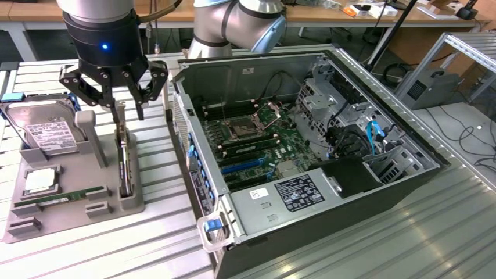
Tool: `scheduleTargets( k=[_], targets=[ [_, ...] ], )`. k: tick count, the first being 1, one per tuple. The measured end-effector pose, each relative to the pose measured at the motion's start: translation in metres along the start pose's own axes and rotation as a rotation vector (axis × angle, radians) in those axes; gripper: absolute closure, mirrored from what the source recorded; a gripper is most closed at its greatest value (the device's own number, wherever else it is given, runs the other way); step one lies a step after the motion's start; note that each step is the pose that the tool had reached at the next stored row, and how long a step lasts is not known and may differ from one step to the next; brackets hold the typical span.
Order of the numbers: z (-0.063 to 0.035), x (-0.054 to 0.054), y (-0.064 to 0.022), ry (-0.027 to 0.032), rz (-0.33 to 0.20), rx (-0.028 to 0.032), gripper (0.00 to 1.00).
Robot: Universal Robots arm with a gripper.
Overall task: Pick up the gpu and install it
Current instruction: 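Pick up the gpu and move the gpu toward the slot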
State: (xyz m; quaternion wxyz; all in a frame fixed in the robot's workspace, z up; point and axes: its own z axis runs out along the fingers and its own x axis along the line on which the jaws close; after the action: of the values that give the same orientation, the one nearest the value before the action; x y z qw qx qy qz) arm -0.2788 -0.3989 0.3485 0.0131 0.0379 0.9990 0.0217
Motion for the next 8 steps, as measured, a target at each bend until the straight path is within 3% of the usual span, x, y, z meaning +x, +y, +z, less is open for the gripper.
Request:
scheduleTargets(
  k=[8],
  targets=[
    [0.004,0.0004,-0.0002,0.0,0.0,-0.0001,0.58]
  ],
)
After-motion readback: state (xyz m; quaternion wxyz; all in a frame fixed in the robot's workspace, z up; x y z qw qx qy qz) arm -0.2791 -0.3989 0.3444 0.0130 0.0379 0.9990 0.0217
